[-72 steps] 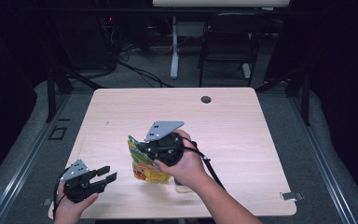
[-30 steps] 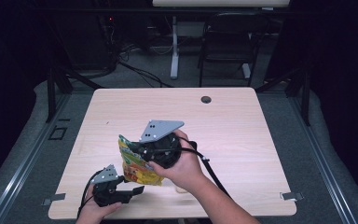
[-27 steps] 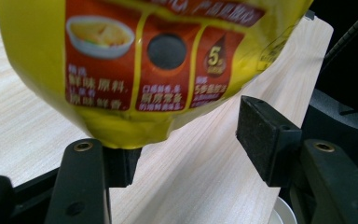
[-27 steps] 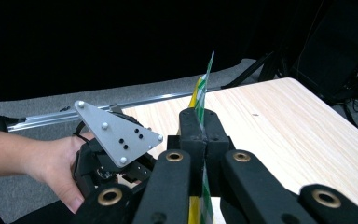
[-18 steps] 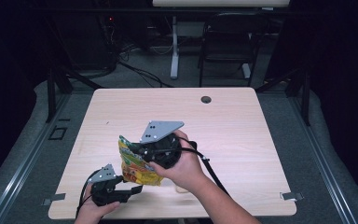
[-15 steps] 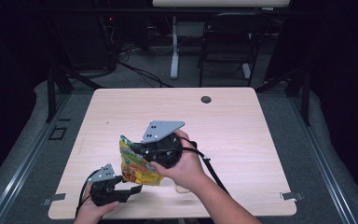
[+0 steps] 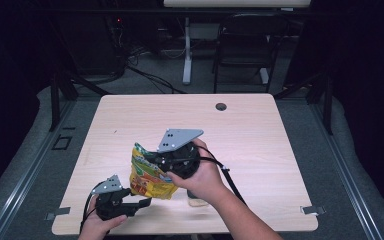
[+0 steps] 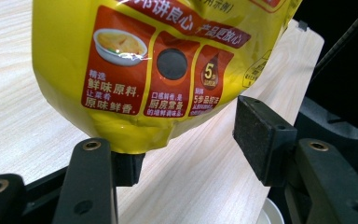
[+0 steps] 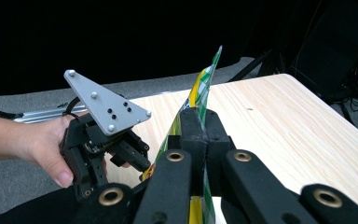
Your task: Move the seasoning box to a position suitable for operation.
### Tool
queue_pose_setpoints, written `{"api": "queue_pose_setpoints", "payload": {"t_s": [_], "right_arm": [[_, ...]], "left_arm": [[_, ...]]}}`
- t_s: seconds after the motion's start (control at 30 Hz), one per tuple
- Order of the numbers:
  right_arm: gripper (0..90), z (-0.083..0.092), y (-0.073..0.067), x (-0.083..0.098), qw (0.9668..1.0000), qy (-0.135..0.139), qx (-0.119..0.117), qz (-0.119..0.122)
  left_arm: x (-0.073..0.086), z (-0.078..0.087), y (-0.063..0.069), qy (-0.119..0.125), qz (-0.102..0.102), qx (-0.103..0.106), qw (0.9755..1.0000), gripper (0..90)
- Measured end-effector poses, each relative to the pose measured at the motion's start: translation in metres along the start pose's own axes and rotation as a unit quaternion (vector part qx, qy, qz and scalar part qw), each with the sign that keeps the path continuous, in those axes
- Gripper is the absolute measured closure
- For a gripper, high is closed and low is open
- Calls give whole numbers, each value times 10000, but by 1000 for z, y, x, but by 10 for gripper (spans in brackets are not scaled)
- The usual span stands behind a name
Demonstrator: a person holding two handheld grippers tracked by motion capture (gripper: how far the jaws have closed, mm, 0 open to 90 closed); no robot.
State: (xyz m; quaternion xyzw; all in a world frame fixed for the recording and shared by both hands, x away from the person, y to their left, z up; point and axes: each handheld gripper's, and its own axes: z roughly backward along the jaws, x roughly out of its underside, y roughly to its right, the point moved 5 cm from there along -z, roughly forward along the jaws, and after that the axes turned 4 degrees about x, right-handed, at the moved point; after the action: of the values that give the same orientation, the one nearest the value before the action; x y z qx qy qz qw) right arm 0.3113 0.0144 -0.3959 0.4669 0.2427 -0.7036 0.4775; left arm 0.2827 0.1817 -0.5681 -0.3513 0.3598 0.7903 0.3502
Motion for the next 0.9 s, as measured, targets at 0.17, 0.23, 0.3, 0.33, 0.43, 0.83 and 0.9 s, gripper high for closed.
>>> {"api": "queue_pose_setpoints", "payload": {"t_s": [0.17,0.23,0.3,0.33,0.43,0.83,0.9], "right_arm": [[900,-1,-2,-1,10000,8,-34,33],[900,-1,-2,0,10000,-1,-32,61],[900,0,-1,0,10000,20,-21,61],[900,0,-1,1,10000,23,-22,56],[900,1,2,3,10000,-6,-14,53],[900,5,9,12,10000,-74,-28,-17],[900,6,10,15,9999,-94,-32,-38]], "left_arm": [[1,1,-1,-4,23,-32,10000,455],[0,2,-1,21,7,-13,10000,456],[0,2,-1,34,2,-7,10000,456],[0,3,-1,42,12,-9,10000,456],[0,3,-2,70,52,16,10000,458],[-3,13,-5,312,153,-12,9994,476],[-3,13,-6,303,133,-36,9994,482]]}}
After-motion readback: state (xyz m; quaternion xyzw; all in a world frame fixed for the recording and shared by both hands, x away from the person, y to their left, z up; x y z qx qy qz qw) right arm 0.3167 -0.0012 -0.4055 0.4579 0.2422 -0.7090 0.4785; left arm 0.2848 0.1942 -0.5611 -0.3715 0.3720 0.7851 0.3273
